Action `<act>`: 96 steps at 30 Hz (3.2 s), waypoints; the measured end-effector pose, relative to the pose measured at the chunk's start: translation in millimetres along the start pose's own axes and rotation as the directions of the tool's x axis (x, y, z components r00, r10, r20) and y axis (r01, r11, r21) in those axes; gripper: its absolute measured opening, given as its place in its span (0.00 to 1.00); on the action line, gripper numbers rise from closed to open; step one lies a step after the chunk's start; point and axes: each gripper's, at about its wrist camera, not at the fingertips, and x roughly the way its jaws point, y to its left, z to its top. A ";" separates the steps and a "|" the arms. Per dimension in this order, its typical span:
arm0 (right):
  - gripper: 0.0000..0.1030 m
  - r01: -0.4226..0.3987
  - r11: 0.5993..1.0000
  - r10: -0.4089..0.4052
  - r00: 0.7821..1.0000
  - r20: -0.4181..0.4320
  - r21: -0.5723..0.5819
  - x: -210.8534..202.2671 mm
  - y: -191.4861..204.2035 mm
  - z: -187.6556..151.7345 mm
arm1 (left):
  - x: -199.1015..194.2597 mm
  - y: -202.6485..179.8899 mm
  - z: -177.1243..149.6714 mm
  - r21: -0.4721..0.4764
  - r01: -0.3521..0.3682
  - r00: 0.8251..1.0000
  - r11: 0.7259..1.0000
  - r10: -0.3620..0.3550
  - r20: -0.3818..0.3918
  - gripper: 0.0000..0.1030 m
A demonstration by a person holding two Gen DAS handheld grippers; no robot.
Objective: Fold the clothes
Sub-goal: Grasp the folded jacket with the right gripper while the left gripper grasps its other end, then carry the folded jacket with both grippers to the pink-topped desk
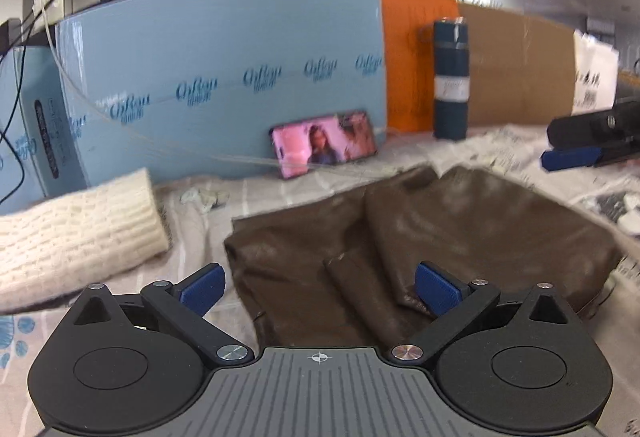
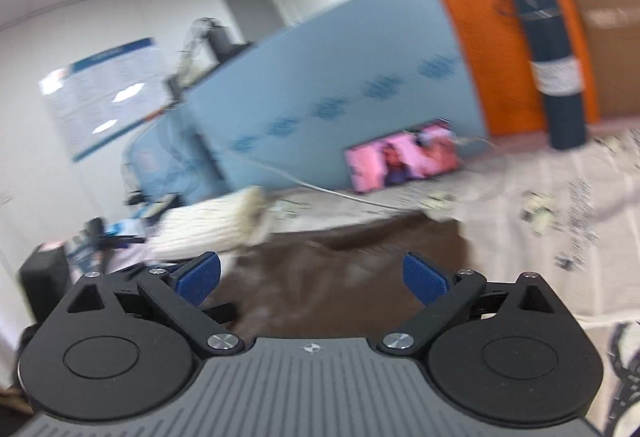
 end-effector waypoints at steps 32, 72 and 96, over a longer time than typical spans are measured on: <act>0.99 -0.059 0.948 0.106 0.985 -0.135 0.313 29.4 -56.7 -23.7 | 28.2 67.4 -24.3 -0.753 0.419 0.846 0.508 -0.519 0.120 1.00; 0.24 -0.196 0.878 0.215 0.977 0.007 0.437 33.8 9.3 -23.2 | -65.3 78.9 -31.5 -0.524 0.479 0.875 0.704 -0.337 0.347 0.25; 0.23 -0.298 0.894 0.324 0.946 -0.022 0.334 243.4 213.9 12.5 | -116.9 257.6 -12.5 -0.621 0.075 0.895 0.780 0.222 0.386 0.22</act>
